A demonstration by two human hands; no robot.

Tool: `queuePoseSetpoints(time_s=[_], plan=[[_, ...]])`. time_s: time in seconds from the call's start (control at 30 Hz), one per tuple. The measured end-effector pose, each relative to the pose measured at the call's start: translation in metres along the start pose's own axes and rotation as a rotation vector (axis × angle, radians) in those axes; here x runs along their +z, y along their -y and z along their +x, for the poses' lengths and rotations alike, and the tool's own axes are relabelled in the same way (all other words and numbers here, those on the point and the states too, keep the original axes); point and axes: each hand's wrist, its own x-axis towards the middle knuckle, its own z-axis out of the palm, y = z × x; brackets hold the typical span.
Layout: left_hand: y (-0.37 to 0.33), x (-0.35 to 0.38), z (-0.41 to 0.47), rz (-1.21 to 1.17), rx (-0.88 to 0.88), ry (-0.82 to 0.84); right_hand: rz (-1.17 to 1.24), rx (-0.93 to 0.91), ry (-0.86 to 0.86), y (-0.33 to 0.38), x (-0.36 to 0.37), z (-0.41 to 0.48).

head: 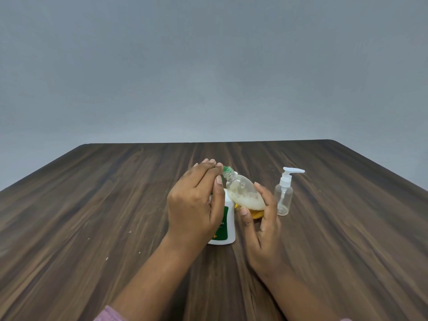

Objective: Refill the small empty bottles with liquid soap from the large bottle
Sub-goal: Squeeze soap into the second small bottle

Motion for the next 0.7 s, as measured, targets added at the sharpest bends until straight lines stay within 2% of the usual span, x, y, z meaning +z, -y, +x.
queuePoseSetpoints(time_s=[0.2,0.7], plan=[[-0.002,-0.003,0.009,0.026,0.029,0.014,0.008,0.010,0.004,0.000,0.000,-0.001],[-0.004,-0.004,0.009,-0.004,-0.026,0.026,0.005,0.004,0.001,-0.003,0.000,-0.001]])
